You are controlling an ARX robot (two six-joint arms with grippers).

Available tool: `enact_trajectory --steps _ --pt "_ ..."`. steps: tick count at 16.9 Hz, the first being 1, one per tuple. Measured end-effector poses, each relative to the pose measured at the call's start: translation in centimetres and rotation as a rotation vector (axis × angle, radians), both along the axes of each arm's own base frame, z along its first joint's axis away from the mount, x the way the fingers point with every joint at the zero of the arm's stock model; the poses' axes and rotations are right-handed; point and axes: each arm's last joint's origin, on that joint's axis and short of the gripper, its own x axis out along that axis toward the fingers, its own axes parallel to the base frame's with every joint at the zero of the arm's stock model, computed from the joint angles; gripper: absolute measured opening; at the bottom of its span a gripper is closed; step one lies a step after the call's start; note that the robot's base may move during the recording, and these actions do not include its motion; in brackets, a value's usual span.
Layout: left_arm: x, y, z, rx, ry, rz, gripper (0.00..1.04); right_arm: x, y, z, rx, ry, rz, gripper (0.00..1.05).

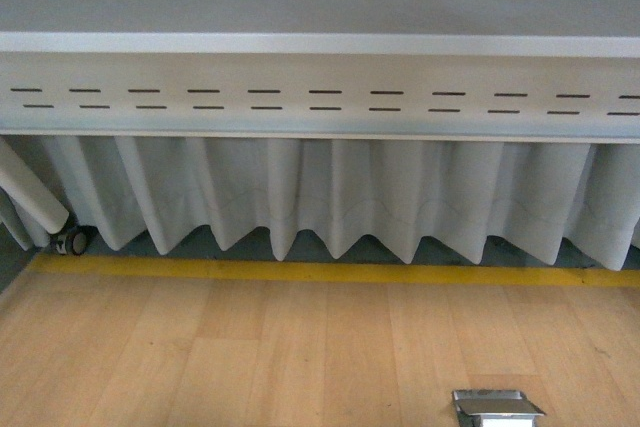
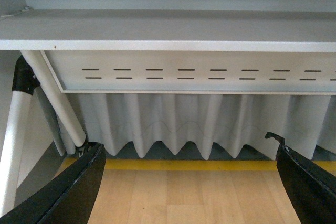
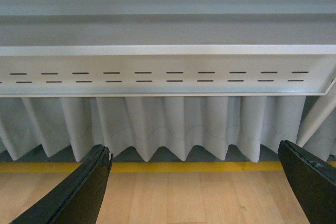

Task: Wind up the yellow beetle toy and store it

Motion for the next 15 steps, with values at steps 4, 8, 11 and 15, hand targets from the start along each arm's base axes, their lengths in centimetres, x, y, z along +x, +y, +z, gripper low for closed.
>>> enact_trajectory --steps 4,8,11,15 --pt "0.00 0.00 0.00 0.000 0.000 0.000 0.98 0.00 0.00 0.00 0.000 0.000 0.000 0.98" --pt "0.00 0.00 0.00 0.000 0.000 0.000 0.98 0.00 0.00 0.00 0.000 0.000 0.000 0.98" --pt "0.00 0.00 0.00 0.000 0.000 0.000 0.98 0.00 0.00 0.00 0.000 0.000 0.000 0.98" --pt "0.00 0.00 -0.02 0.000 0.002 0.000 0.98 0.00 0.00 -0.03 0.000 0.003 0.000 0.98"
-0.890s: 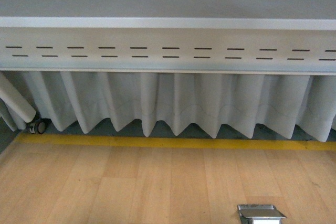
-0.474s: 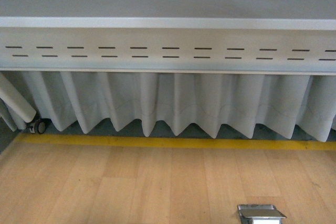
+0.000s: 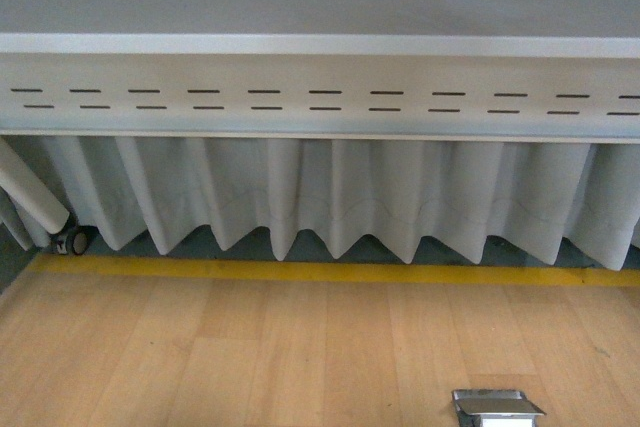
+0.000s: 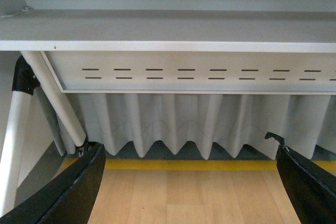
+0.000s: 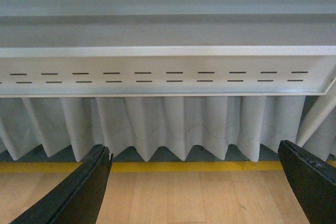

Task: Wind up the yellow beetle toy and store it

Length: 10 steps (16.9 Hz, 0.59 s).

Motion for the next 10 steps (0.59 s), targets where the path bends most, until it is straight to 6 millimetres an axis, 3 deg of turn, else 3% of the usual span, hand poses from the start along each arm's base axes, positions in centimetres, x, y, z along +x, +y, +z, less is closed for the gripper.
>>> enact_trajectory --steps 10 --pt "0.00 0.00 0.02 0.000 -0.002 0.000 0.98 0.00 0.01 0.03 0.000 -0.003 0.003 0.98"
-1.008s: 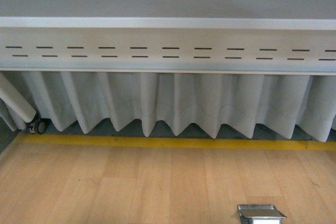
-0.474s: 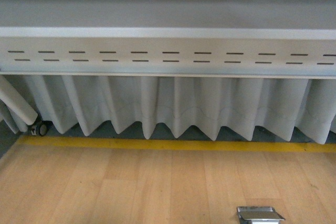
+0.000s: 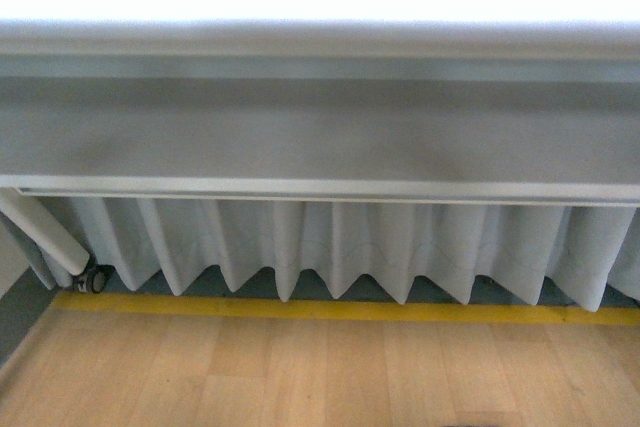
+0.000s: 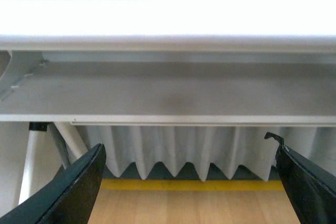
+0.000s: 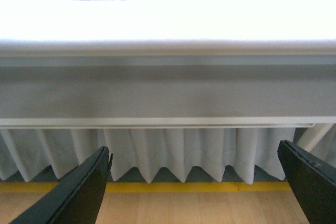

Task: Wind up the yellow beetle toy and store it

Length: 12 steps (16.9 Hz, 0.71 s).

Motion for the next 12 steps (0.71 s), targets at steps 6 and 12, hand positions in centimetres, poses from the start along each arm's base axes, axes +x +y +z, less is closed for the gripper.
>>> enact_trajectory --steps 6,12 --pt "0.00 0.00 -0.01 0.000 0.001 0.000 0.98 0.00 0.00 -0.01 -0.001 0.001 -0.001 0.98" --pt "0.00 0.00 0.00 0.000 0.000 0.001 0.98 0.00 0.00 0.00 0.000 0.000 0.000 0.98"
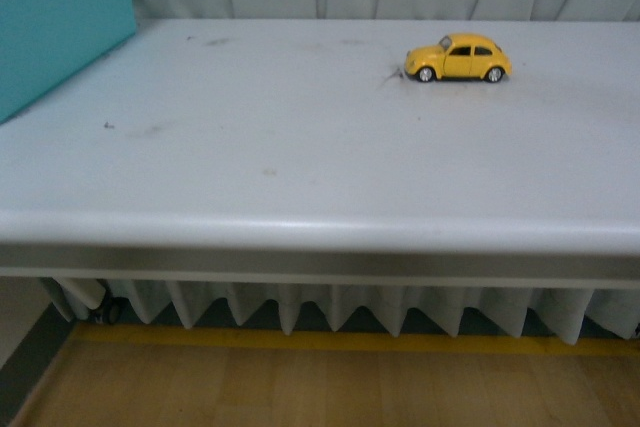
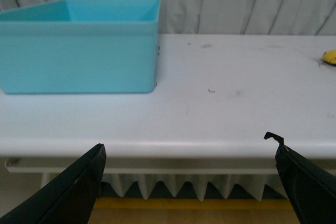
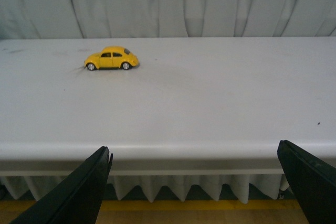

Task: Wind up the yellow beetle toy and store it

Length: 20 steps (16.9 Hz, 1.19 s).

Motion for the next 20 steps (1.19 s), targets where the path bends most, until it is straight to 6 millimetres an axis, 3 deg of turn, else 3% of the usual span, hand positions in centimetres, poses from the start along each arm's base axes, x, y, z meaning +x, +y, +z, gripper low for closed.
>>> enact_trajectory --steps 20 --pt "0.00 0.00 0.01 0.000 -0.001 0.000 0.98 0.00 0.00 -0.01 0.004 0.001 0.000 0.98"
